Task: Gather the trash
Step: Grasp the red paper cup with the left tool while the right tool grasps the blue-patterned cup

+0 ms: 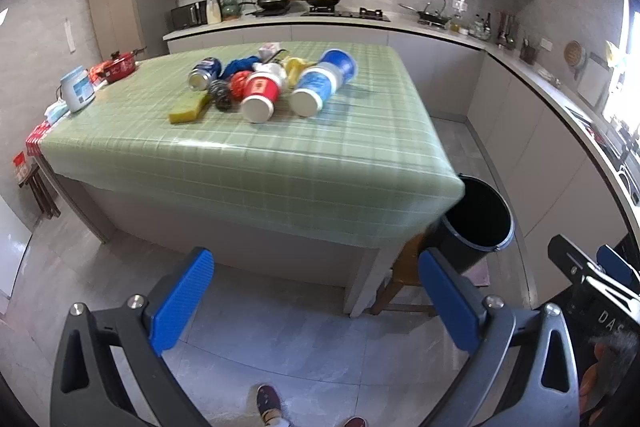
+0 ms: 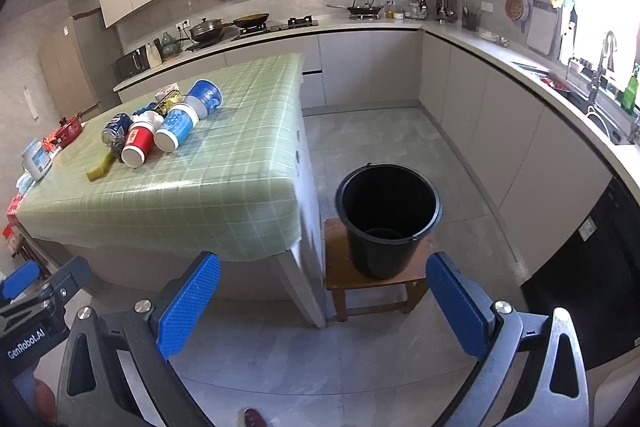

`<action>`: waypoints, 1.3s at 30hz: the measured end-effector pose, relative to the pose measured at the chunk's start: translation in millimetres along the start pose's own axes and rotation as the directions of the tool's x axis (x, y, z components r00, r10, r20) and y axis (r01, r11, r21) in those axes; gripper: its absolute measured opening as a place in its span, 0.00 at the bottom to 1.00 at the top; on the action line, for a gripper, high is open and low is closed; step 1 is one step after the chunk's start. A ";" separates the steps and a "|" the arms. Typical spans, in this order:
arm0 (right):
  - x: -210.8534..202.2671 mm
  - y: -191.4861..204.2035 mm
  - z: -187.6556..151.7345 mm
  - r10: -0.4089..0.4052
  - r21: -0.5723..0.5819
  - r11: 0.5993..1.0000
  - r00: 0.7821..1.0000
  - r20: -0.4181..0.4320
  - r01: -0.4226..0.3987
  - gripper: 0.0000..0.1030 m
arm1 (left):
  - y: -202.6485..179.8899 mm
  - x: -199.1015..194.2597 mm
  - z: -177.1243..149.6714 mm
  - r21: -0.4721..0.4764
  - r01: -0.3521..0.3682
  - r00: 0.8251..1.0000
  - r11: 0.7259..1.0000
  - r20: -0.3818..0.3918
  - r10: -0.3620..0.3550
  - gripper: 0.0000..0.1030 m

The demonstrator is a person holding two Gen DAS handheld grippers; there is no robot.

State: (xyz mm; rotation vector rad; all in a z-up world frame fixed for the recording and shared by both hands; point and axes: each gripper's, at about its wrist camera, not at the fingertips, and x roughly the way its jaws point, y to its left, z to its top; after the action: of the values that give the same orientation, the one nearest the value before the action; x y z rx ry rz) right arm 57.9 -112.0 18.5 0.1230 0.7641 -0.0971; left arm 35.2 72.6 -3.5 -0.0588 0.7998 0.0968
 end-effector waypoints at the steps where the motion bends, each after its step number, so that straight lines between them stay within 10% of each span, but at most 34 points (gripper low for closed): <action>1: 3.3 5.6 1.9 0.003 0.001 1.000 1.000 -0.001 -0.003 1.00 | 8.8 4.7 4.1 -0.008 0.001 1.000 1.000 0.000 -0.001 1.00; 19: 64.2 146.9 46.8 -0.053 0.045 0.998 0.999 0.002 0.053 1.00 | 116.6 92.1 81.0 0.017 0.063 0.997 0.998 -0.042 -0.062 1.00; 39: 168.7 156.9 127.2 0.003 0.012 1.000 1.000 -0.027 -0.002 1.00 | 89.9 191.8 156.1 0.001 0.058 0.993 0.998 -0.100 -0.057 1.00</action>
State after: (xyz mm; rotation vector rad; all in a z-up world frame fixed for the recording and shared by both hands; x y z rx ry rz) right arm 286.7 17.2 4.1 0.1365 0.7900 -0.0979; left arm 269.6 188.3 -34.2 -0.0835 0.8976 0.0380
